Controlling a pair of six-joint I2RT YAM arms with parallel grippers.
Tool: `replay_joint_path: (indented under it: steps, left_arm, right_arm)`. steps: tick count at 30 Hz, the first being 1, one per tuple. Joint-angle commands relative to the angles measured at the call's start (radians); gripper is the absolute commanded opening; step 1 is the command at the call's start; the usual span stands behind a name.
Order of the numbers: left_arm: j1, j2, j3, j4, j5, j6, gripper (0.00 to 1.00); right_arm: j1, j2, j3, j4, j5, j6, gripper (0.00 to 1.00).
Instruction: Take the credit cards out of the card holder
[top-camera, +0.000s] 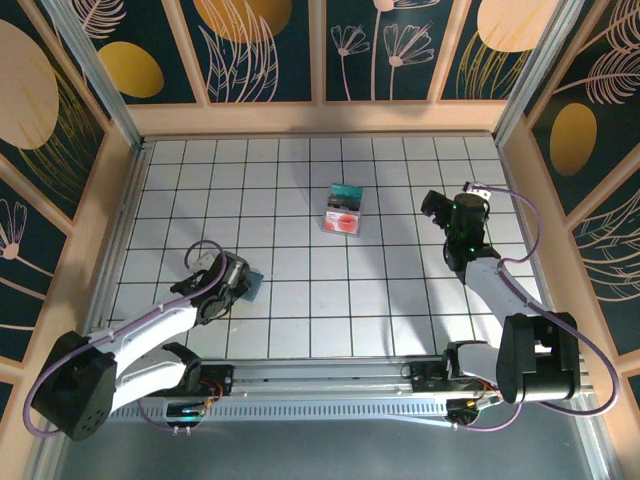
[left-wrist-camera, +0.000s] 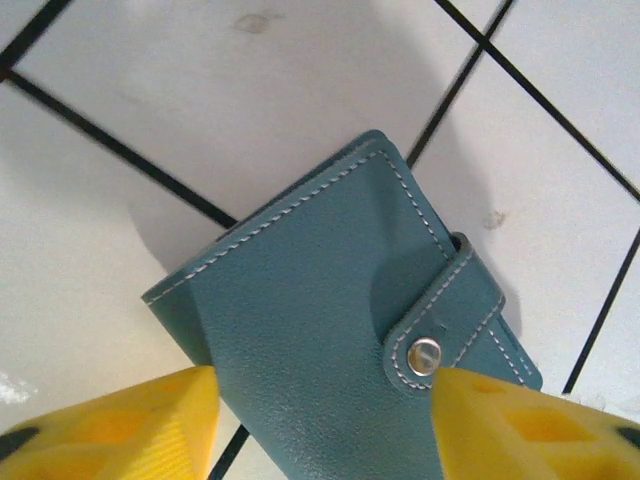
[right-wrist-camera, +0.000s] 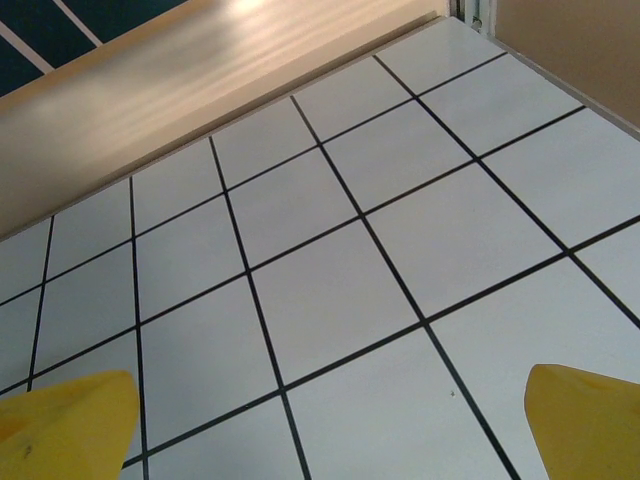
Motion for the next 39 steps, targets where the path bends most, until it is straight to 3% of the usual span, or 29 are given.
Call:
replay_joint_path:
  steps: [1,9,20,39]
  left_arm:
    - [0.012,0.043,0.058,-0.041,0.083,0.104,0.67]
    - [0.022,0.159,0.103,0.018,0.161,0.191,0.99]
    - [0.031,0.326,0.271,-0.089,0.076,0.153,0.99]
    - [0.071,0.516,0.378,-0.098,0.023,0.273,0.99]
  right_arm:
    - [0.010,-0.025,0.008,0.002,0.019,0.023,0.99]
    - [0.014,-0.019,0.003,0.009,0.016,0.022,0.99]
    - [0.038,0.004,-0.004,0.028,-0.020,0.007,0.99]
    - [0.100,0.077,0.023,0.051,-0.037,-0.016,0.99]
